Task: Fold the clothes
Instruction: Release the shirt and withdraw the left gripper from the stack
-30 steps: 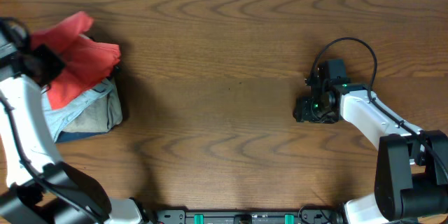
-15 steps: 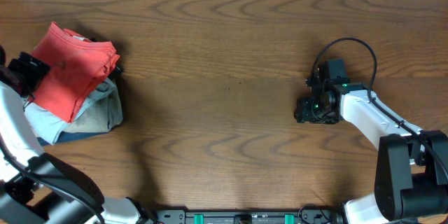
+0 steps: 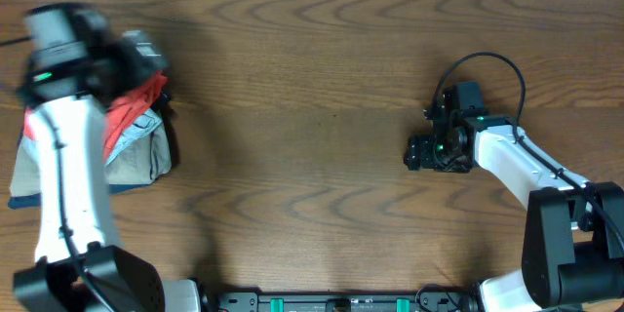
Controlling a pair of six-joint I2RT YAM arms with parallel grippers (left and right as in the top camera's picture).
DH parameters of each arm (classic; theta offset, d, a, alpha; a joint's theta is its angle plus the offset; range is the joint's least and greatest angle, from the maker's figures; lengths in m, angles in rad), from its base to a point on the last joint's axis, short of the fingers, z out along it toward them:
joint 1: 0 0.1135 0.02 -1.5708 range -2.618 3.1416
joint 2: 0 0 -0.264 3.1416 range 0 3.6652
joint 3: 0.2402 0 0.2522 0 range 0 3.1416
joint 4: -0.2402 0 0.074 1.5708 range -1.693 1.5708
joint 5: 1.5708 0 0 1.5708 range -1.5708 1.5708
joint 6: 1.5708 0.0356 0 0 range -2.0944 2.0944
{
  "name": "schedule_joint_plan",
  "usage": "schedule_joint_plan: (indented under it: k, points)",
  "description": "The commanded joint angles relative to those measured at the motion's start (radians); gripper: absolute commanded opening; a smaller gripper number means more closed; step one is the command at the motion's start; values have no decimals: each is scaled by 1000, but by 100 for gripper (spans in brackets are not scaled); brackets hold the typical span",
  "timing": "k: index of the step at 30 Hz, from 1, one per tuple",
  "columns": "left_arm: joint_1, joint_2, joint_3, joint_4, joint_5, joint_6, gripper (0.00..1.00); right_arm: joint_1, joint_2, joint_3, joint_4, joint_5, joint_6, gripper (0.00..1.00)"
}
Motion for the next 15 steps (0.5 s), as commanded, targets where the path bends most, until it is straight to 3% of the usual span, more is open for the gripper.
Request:
schedule_joint_plan:
  k: [1, 6, 10, 15]
  points:
    - [-159, 38, 11, -62, 15, 103, 98, -33, 65, -11, -31, -18, 2, 79]
    - [-347, 90, 11, -326, -60, 137, 98, -91, 65, 155, -254, 13, 2, 83]
    - [-399, 90, 11, -551, -144, 135, 98, -153, 64, 280, -460, 11, 1, 86]
    - [-402, 8, -23, -607, -150, 133, 98, -202, 16, 307, -573, -42, -64, 86]
